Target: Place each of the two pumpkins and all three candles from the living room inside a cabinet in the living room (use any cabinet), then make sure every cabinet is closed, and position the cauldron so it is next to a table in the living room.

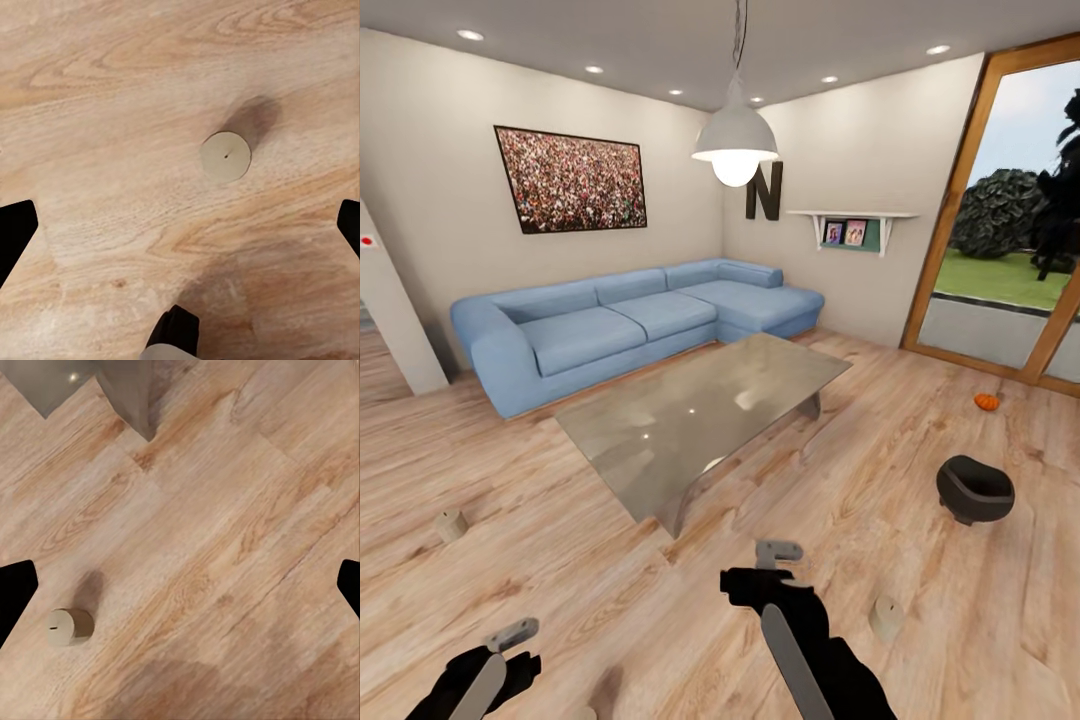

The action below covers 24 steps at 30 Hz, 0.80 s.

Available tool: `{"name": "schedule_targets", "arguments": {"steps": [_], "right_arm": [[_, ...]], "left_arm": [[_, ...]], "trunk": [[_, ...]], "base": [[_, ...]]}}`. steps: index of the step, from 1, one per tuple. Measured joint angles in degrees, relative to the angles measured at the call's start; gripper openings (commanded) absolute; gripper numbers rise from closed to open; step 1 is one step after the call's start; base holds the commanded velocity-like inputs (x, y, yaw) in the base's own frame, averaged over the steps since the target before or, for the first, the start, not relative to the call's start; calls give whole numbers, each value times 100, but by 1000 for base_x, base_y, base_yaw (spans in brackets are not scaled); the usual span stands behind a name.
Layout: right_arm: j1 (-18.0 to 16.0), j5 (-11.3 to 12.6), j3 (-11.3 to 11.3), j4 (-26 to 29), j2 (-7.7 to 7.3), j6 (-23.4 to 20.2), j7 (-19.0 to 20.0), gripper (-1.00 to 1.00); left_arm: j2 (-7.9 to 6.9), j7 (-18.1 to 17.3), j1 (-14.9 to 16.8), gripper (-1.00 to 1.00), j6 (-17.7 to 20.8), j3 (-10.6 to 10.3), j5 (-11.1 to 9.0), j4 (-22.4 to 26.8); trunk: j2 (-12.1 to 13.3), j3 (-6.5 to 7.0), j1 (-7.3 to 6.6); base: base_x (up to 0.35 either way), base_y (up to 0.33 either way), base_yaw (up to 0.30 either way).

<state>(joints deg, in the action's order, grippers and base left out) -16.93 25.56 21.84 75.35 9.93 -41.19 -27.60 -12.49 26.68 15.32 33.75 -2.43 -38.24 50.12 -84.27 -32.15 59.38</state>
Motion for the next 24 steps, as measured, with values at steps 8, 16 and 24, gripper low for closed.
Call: {"name": "schedule_targets", "arguments": {"steps": [8,16,24], "right_arm": [[31,3,56,231,0,-242,0,100],[32,1,57,227,0,-249,0,100],[32,10,57,226,0,-241,4,100]], "left_arm": [[21,-5,1,100,-161,-17,-1,-45],[27,-5,-1,100,-167,-26,-2,-46],[37,-46,-2,100,-170,-62,-8,-75]], "trunk": [[-321,-131,176],[-642,-255,351],[-963,-396,527]], "base": [[0,0,161],[0,0,257],[0,0,43]]}}
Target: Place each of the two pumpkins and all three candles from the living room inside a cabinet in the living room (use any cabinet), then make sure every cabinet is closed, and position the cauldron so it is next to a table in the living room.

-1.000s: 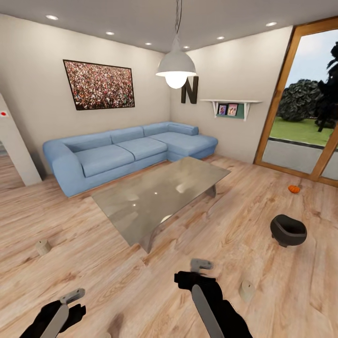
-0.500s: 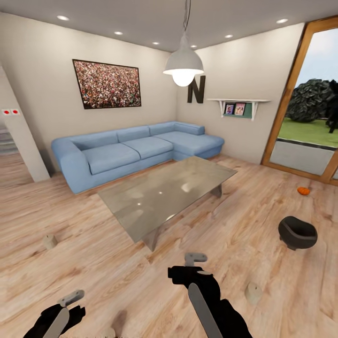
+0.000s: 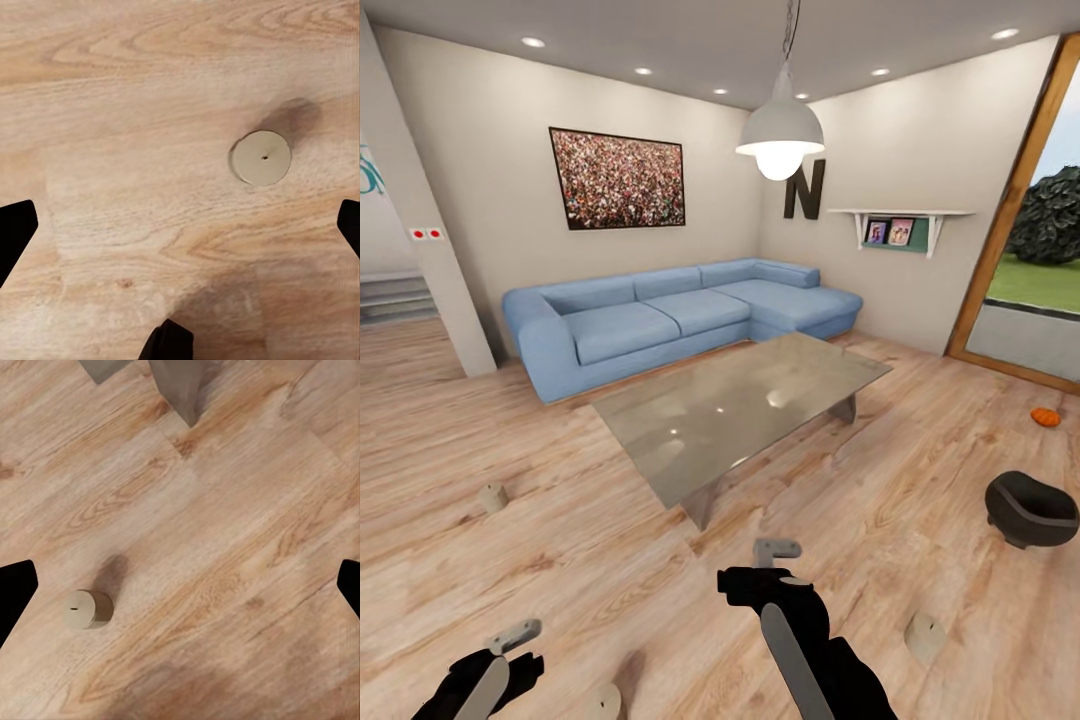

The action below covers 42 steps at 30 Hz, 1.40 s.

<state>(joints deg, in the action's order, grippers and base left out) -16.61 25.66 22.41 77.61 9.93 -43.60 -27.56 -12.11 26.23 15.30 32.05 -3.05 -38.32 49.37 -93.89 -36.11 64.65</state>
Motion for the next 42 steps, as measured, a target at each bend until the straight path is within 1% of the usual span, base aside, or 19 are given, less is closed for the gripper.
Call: {"name": "schedule_targets", "arguments": {"steps": [3,5,10,13,16,20,42], "right_arm": [[0,1,0,-3,0,1,3,100],[0,5,0,-11,2,1,8,100],[0,21,0,-23,7,1,13,100],[0,28,0,-25,7,5,19,100],[0,34,3,-26,7,15,22,100],[0,29,11,-31,7,45,22,100],[9,19,18,-68,2,36,22,100]], "left_arm": [[24,-17,1,100,-9,-151,-1,-63],[48,-22,2,100,-35,-218,-2,-78],[133,-39,2,100,-57,-297,5,-92],[149,-45,6,100,-49,-306,3,-94],[220,-47,6,100,-54,-309,4,-66],[260,-47,7,100,-75,-310,14,-65],[277,-50,8,100,-67,-314,11,-77]], "trunk": [[-120,-51,66],[-201,-79,110],[-401,-148,220],[-521,-199,286],[-642,-252,351],[-802,-324,439],[-1685,-718,922]], "base": [[0,0,-59],[0,0,-151],[0,0,-103],[0,0,-18],[0,0,-5],[0,0,-1],[0,0,0]]}}
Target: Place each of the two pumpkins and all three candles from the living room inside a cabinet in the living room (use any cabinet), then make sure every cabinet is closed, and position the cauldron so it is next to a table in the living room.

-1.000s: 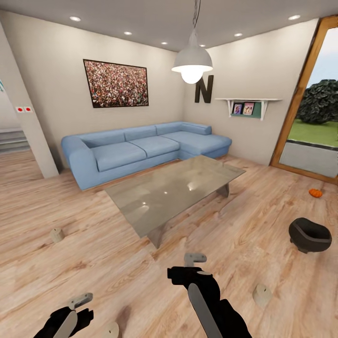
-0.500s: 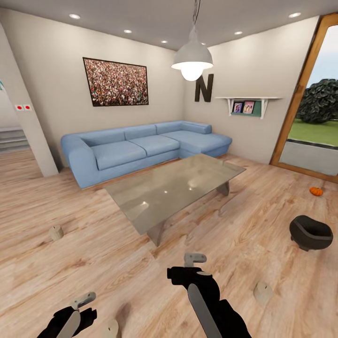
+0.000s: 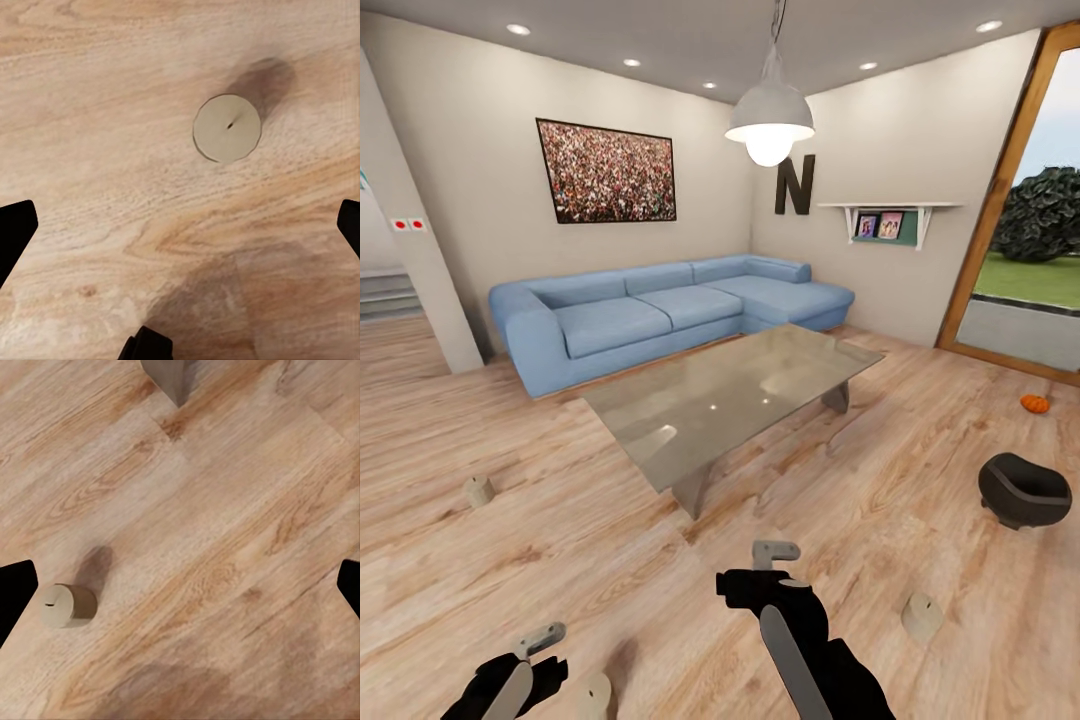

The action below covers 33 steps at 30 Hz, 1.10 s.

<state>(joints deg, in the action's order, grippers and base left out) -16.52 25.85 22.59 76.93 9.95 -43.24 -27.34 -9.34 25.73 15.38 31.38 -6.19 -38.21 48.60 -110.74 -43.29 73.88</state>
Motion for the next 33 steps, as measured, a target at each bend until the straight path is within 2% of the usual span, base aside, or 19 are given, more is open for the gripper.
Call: {"name": "schedule_targets", "arguments": {"steps": [33], "right_arm": [[-1,24,-17,-6,-2,-29,-15,100]], "left_arm": [[44,1,-2,100,17,-45,-1,10]], "trunk": [[-1324,-592,725]], "base": [[0,0,0]]}}
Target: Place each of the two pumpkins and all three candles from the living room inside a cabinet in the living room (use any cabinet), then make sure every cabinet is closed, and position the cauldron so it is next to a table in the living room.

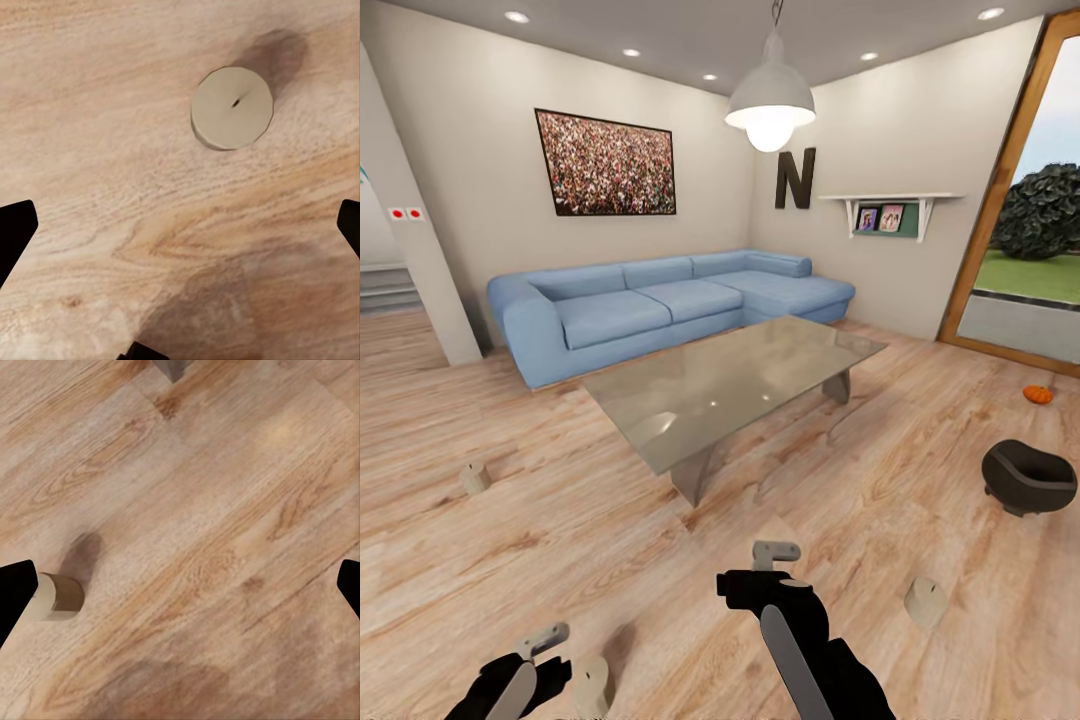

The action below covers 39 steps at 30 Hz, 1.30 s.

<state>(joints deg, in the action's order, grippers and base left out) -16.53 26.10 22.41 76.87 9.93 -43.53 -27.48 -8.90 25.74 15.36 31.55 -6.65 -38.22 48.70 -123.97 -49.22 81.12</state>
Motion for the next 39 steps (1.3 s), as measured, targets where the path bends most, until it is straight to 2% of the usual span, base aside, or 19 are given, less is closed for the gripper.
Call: {"name": "schedule_targets", "arguments": {"steps": [5,9,14,33,39], "right_arm": [[0,1,-7,-4,0,2,2,100],[0,1,-16,-4,-3,2,1,100],[0,1,-13,-3,0,-4,5,100],[0,1,-10,11,0,-7,15,100],[15,100,9,247,-5,-83,18,100]], "left_arm": [[10,1,1,100,-13,-224,1,1],[31,2,2,100,-16,-287,-2,-1],[91,2,1,100,-17,-301,6,-1],[100,6,2,100,-18,-302,7,-6],[117,10,1,100,-19,-307,6,-8]], "trunk": [[-201,-90,110],[-361,-162,198],[-561,-251,308],[-1324,-592,725],[-1564,-700,857]], "base": [[0,0,0],[0,0,0],[0,0,0],[0,0,0],[0,0,0]]}}
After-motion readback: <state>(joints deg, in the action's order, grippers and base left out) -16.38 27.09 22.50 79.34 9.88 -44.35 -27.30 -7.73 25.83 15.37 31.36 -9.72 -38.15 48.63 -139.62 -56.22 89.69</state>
